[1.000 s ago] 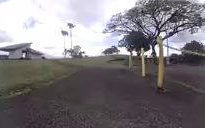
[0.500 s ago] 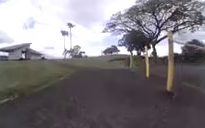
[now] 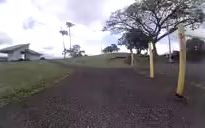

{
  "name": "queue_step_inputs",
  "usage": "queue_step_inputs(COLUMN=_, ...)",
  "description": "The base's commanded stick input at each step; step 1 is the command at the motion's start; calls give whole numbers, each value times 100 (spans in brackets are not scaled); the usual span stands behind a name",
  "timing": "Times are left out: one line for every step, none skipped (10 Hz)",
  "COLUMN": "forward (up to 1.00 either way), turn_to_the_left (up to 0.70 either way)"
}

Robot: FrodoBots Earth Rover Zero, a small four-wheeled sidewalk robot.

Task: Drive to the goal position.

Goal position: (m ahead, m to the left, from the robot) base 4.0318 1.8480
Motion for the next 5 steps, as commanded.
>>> queue_step_inputs(forward=70, turn_to_the_left=0)
queue_step_inputs(forward=70, turn_to_the_left=0)
queue_step_inputs(forward=70, turn_to_the_left=0)
queue_step_inputs(forward=70, turn_to_the_left=0)
queue_step_inputs(forward=70, turn_to_the_left=0)
